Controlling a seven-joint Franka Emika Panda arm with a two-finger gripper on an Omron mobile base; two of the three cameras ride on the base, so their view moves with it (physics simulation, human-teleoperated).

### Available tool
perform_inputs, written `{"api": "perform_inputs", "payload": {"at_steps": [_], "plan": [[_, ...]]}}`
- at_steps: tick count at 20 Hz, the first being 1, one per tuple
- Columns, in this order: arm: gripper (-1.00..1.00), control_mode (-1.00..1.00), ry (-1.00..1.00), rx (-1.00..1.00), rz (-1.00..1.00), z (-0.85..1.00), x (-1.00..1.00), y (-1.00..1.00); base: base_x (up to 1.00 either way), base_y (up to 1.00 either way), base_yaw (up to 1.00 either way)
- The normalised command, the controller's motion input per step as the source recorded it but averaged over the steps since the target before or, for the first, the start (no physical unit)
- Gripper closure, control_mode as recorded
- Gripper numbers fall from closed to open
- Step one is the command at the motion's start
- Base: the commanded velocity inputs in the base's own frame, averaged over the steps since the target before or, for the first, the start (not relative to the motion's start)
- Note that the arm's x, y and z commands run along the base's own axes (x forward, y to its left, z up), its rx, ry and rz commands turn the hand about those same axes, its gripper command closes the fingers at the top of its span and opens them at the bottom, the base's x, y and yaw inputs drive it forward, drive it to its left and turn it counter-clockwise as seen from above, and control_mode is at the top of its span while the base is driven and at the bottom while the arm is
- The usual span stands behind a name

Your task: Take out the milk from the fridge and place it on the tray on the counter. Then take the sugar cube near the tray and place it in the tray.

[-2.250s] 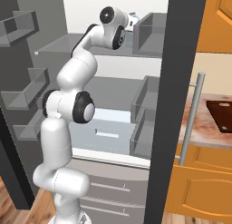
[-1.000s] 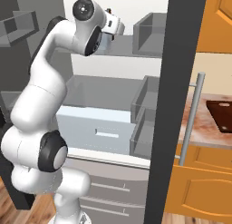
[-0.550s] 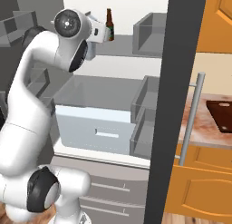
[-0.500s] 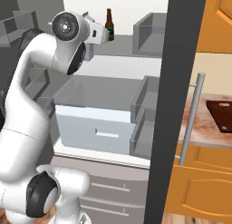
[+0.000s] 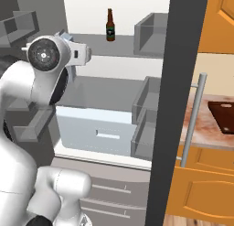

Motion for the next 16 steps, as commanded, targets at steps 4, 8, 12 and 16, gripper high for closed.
{"api": "perform_inputs", "payload": {"at_steps": [4, 8, 12, 16], "plan": [[1.00, -1.00, 0.05, -0.02, 0.00, -0.43, -0.98, 0.00, 0.00, 0.00, 0.00], [1.00, -1.00, 0.00, -0.01, 0.00, -0.32, -0.96, 0.00, 0.00, 0.00, 0.00], [1.00, -1.00, -0.04, 0.00, 0.00, -0.23, -0.70, 0.01, 0.00, 0.00, 0.00], [1.00, -1.00, -0.03, 0.00, 0.00, -0.02, -0.87, 0.00, 0.00, 0.00, 0.00]]}}
